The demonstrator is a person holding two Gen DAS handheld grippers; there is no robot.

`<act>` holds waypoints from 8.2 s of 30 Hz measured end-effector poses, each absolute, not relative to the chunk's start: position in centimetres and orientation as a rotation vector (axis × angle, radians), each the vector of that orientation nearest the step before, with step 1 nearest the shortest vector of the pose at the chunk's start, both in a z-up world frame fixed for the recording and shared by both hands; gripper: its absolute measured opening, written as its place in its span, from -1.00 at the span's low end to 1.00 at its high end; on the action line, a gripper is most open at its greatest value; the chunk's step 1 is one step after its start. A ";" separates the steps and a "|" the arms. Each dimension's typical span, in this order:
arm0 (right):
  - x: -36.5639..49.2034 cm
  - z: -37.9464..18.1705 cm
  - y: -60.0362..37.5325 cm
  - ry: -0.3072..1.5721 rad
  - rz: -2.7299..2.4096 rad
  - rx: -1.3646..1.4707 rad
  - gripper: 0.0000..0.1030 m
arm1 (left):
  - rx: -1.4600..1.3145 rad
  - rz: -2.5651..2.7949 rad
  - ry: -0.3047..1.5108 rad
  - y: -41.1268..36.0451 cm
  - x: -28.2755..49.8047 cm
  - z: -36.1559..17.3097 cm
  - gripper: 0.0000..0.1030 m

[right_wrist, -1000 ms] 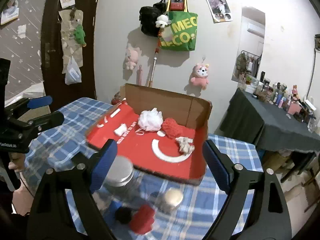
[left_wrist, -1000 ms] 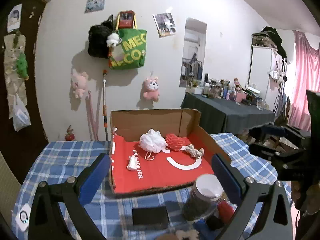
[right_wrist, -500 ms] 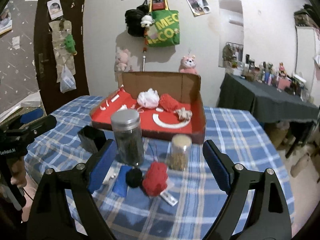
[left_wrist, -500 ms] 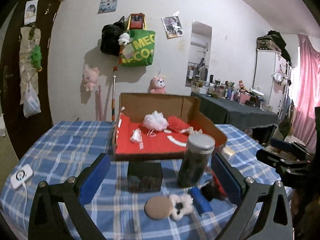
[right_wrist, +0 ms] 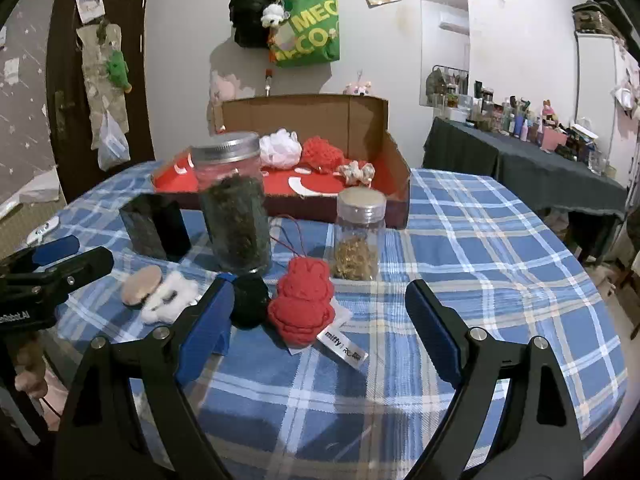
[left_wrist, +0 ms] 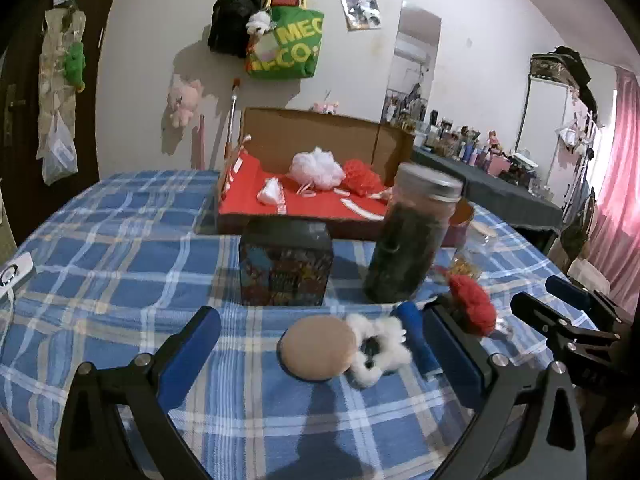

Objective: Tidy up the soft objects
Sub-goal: 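Lower the right tool toward the red knitted bunny, then grasp the beige round sponge with left tool while right tool grasps red bunny, then lift both held items and carry them over the cardboard box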

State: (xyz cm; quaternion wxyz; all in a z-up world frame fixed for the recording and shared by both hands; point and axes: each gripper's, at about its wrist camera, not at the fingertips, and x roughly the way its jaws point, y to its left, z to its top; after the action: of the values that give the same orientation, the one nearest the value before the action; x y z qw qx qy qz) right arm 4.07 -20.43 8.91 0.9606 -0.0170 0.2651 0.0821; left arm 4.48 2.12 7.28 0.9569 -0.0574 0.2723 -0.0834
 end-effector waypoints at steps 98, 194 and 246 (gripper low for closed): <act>6.5 6.6 -20.3 0.591 0.382 0.040 -0.30 | 0.027 -0.455 0.707 -3.2 7.7 6.0 -0.09; 13.4 5.8 -29.2 0.826 0.263 -0.080 -0.20 | -0.002 -0.371 0.871 9.6 12.4 5.2 -0.06; 9.4 6.3 -29.2 0.764 0.362 0.322 -0.20 | -0.089 -0.363 0.864 7.6 9.9 6.3 -0.08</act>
State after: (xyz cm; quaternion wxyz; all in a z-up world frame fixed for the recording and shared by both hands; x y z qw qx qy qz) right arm 9.43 -29.21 6.25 0.8994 0.1556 0.3692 0.1748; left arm 9.85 7.60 6.27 0.8913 -0.0429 0.4161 -0.1749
